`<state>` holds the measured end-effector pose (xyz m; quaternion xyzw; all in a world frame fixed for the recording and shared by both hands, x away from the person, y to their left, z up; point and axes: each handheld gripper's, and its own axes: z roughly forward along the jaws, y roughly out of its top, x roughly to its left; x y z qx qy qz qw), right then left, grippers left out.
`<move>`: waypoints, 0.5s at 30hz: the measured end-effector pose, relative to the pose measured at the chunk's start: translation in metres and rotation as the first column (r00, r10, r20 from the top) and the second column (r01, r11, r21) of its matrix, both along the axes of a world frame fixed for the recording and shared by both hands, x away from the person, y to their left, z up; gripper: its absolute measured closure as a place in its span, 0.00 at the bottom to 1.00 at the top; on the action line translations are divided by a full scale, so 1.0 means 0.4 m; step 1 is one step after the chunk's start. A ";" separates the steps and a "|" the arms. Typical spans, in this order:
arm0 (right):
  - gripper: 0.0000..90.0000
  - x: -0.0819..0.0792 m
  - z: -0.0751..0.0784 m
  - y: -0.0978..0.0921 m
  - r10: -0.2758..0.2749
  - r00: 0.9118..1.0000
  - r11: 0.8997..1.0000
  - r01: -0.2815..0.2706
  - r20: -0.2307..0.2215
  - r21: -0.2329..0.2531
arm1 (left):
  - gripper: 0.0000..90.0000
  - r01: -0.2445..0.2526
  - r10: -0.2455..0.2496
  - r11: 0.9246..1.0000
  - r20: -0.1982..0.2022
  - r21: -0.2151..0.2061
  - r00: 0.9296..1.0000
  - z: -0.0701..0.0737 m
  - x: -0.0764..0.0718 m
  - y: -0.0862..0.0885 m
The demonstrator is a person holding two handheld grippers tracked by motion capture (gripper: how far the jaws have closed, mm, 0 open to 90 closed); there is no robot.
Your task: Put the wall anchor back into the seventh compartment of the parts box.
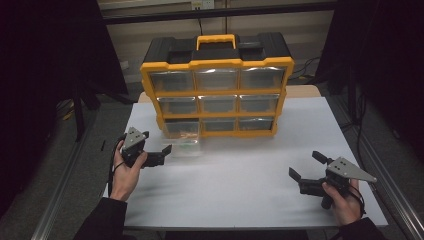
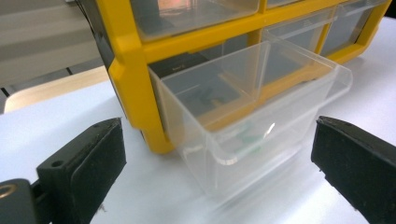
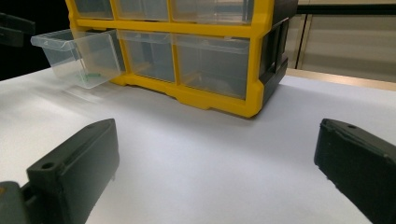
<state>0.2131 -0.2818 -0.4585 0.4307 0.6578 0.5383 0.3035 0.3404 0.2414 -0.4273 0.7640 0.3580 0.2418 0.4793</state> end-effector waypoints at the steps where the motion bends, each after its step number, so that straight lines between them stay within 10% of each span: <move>1: 0.00 0.000 0.000 0.000 0.000 1.000 1.000 0.000 -0.001 -0.001 | 0.03 -0.005 0.005 1.000 0.001 0.001 1.000 -0.003 -0.007 0.001; 15: 0.00 -0.002 0.001 0.000 -0.003 1.000 1.000 0.003 -0.005 0.000 | 0.04 -0.004 0.008 0.998 0.049 -0.070 0.999 -0.036 -0.084 0.004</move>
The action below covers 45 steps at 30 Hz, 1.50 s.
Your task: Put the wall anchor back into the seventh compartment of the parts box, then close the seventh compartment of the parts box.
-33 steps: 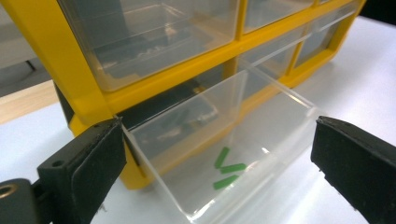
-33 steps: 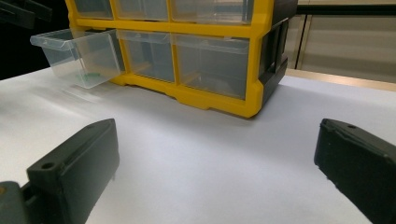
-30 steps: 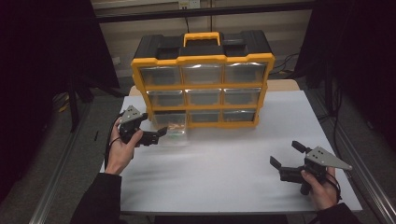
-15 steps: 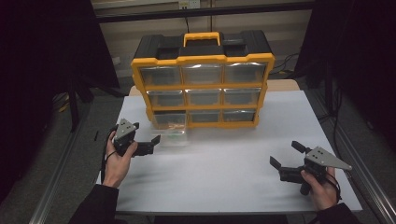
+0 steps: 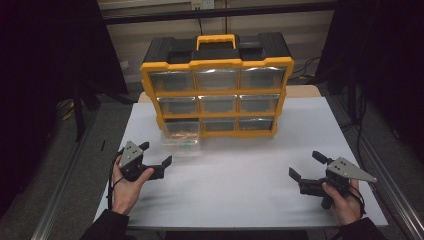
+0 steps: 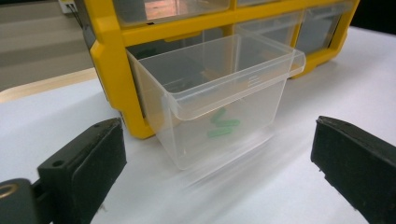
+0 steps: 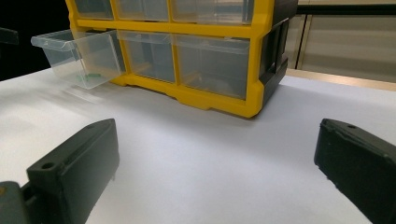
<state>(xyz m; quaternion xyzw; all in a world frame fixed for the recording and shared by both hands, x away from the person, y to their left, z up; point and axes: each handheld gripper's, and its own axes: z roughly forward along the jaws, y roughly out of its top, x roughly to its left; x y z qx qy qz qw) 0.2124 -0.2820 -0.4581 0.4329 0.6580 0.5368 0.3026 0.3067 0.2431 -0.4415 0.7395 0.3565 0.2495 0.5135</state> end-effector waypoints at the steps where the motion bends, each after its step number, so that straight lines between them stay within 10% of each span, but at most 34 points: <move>1: 0.00 0.000 0.000 0.000 -0.002 1.000 1.000 0.002 0.001 0.001 | 0.05 -0.005 0.005 1.000 0.003 -0.001 1.000 0.000 -0.005 0.001; 19: 0.00 -0.001 0.002 -0.001 -0.014 1.000 1.000 0.014 0.003 0.012 | 0.05 0.015 -0.014 0.995 0.011 -0.098 1.000 -0.019 -0.080 0.022; 45: 0.00 0.006 -0.002 0.002 -0.003 1.000 1.000 0.003 -0.004 0.001 | 0.05 0.100 -0.099 0.992 0.010 -0.075 0.995 -0.017 -0.050 -0.022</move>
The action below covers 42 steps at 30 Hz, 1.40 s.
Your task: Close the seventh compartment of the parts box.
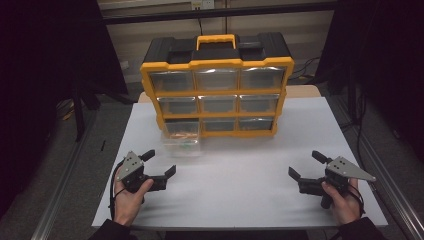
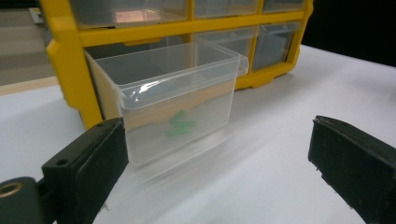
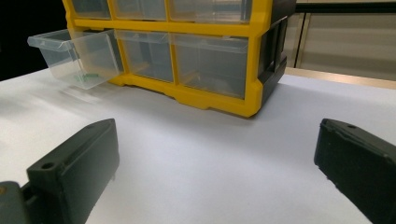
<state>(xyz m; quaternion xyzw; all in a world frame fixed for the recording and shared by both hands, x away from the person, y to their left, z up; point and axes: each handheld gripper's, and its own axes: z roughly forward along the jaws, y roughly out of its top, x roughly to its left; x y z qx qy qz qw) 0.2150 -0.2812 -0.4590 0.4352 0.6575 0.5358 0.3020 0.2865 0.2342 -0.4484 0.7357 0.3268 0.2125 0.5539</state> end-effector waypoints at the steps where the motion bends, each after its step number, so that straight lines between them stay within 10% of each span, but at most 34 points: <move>1: 0.00 0.000 0.000 -0.001 0.000 1.000 1.000 0.000 0.002 0.000 | 0.05 -0.006 0.006 1.000 0.008 0.008 1.000 0.000 0.002 -0.007; 11: 0.00 -0.006 0.000 -0.004 0.004 1.000 1.000 -0.004 0.003 -0.003 | 0.05 0.057 -0.059 0.996 0.035 0.062 0.998 0.010 0.017 -0.065; 32: 0.00 -0.005 0.000 -0.002 0.002 1.000 1.000 -0.002 0.001 -0.003 | 0.80 0.091 -0.094 0.992 0.030 0.091 0.995 -0.007 0.035 -0.093; 42: 0.00 -0.005 0.000 -0.002 0.002 1.000 1.000 -0.002 0.001 -0.004 | 1.00 0.133 -0.132 0.985 -0.012 0.113 0.991 -0.022 0.055 -0.097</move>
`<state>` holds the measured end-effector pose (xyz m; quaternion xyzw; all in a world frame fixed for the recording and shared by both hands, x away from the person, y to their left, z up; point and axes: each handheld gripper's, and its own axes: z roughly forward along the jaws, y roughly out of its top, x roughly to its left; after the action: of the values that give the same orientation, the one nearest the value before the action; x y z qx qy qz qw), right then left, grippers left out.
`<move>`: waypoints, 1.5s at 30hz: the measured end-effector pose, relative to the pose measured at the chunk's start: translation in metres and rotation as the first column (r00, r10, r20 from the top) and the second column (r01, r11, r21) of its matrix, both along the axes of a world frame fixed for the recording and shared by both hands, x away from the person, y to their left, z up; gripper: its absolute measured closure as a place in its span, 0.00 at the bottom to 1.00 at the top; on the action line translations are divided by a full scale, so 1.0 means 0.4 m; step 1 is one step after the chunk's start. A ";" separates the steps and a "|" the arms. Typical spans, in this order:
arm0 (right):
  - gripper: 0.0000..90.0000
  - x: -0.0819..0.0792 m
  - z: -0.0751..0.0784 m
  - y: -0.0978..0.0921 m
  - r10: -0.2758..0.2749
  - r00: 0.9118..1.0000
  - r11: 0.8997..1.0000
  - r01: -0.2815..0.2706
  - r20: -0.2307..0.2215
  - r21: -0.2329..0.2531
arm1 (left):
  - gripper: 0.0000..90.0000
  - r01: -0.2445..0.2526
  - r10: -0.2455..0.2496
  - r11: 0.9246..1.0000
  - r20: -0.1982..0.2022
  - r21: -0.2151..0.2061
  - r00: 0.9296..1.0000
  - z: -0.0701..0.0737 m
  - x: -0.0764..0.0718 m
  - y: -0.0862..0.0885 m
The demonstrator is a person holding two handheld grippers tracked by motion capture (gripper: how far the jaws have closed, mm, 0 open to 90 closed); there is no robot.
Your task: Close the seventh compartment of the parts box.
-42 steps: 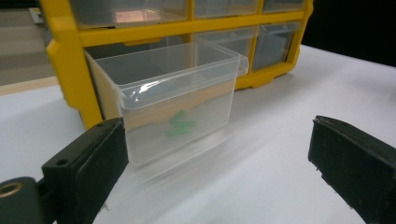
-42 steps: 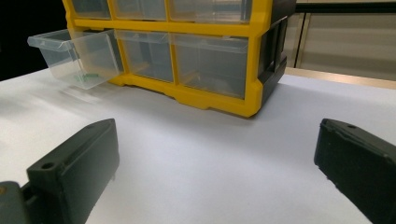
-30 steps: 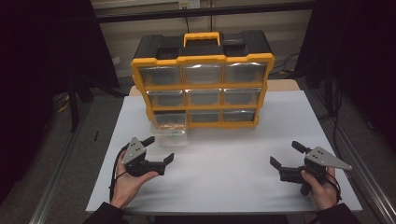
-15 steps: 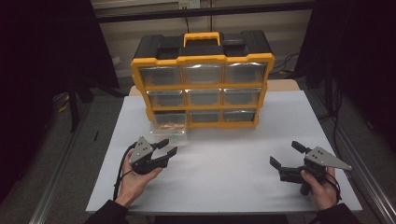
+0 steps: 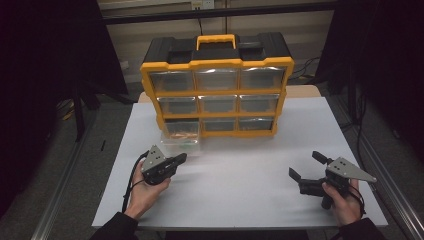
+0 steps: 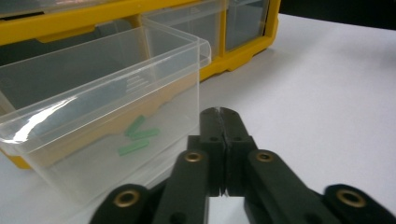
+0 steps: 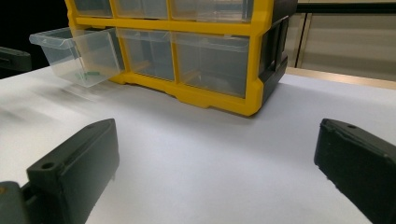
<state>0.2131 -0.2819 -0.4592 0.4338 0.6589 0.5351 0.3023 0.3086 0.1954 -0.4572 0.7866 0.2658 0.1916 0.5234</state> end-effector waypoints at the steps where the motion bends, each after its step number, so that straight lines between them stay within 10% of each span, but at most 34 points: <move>1: 0.00 0.000 0.000 0.000 0.000 1.000 1.000 0.000 0.000 0.000 | 1.00 -0.002 0.001 1.000 -0.006 -0.003 1.000 -0.002 0.002 -0.001; 45: 0.00 0.001 -0.001 0.000 0.002 1.000 1.000 -0.002 0.001 0.001 | 1.00 -0.083 0.083 0.996 -0.013 0.019 0.996 -0.006 0.102 -0.009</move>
<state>0.2134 -0.2818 -0.4594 0.4330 0.6590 0.5358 0.3018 0.3494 0.1917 -0.4597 0.7810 0.3000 0.2104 0.5057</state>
